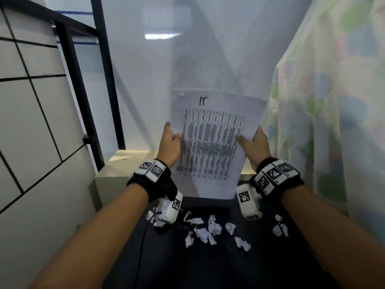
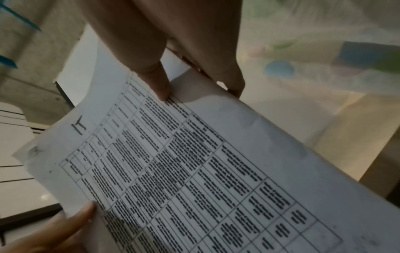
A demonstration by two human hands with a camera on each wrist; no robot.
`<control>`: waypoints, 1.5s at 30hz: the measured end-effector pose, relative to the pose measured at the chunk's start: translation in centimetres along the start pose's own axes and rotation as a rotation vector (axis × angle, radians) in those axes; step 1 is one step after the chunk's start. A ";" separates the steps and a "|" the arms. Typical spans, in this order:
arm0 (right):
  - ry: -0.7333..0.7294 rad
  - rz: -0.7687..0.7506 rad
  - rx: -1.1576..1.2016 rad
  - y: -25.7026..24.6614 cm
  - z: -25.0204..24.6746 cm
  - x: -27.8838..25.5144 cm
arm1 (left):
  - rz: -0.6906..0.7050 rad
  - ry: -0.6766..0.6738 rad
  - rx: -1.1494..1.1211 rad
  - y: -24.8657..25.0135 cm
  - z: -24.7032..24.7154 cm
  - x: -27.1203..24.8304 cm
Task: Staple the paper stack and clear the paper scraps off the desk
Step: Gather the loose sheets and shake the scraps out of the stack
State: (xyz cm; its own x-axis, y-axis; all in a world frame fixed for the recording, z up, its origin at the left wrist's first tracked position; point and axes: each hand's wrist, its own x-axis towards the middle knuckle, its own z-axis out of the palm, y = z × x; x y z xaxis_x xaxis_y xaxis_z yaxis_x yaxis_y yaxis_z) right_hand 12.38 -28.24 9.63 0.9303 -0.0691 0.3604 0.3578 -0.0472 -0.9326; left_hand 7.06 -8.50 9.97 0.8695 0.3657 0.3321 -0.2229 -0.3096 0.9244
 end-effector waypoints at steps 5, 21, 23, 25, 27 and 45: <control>-0.141 0.003 -0.008 -1.7 1.8 -2.5 | 0.105 0.192 -0.016 1.3 -2.7 -0.6; -0.133 -0.073 0.024 -4.1 -1.8 -12.4 | 0.166 -0.030 -0.053 1.3 -6.4 -11.0; -0.139 -0.012 0.005 -2.9 -2.3 -13.3 | 0.126 -0.028 -0.104 0.2 -6.0 -11.6; -0.144 0.066 0.002 -1.9 -2.5 -14.1 | 0.072 -0.036 -0.122 -0.8 -5.4 -11.9; -0.142 0.116 0.027 -1.3 -2.5 -14.4 | 0.025 -0.046 -0.124 -1.1 -4.9 -11.9; -0.073 0.052 0.041 -1.0 -2.9 -17.7 | -0.045 -0.003 -0.006 -1.5 -4.1 -16.4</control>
State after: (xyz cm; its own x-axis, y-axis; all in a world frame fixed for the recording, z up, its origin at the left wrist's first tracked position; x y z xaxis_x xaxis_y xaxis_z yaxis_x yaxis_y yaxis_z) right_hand -4.68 -29.85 4.23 0.9507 0.0027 0.3102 0.3102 -0.0049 -0.9507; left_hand -8.65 -10.47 3.95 0.8802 0.3762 0.2894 -0.1861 -0.2873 0.9396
